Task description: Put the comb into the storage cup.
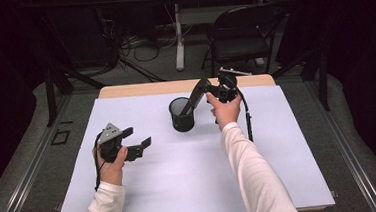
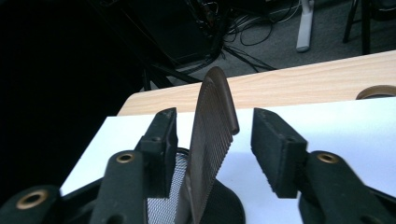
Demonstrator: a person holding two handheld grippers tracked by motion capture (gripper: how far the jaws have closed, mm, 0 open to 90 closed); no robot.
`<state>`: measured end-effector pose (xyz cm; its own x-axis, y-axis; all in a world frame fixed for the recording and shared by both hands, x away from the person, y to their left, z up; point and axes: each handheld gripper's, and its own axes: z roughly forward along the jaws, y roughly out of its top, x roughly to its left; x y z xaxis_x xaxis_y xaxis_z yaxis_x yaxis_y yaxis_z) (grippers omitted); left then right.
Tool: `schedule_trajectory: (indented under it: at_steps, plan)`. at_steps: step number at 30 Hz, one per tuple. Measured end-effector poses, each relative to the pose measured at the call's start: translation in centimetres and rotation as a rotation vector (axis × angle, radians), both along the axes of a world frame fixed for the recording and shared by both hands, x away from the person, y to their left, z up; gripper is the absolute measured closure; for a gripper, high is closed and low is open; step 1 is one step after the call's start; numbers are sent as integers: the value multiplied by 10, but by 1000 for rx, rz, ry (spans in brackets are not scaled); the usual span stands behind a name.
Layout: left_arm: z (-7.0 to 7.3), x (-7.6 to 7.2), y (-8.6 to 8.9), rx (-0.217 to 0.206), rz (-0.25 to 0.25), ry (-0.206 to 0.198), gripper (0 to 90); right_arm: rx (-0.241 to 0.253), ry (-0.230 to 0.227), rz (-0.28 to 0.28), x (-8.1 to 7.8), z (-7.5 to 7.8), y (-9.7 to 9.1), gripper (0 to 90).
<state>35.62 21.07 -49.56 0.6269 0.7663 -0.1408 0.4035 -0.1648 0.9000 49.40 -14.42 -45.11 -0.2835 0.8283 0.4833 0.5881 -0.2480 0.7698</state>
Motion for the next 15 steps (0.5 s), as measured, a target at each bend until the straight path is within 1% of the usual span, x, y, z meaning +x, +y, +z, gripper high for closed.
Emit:
schedule_trajectory:
  at_steps: [6,12,15]
  plan:
    - [-1,0,0,0,5,2,160,-31,5,1,-1,0,-2,460]
    - [-1,0,0,2,5,2,160,-37,11,6,-3,0,-5,427]
    - [-1,0,0,1,5,2,160,-25,19,10,-3,0,-7,404]
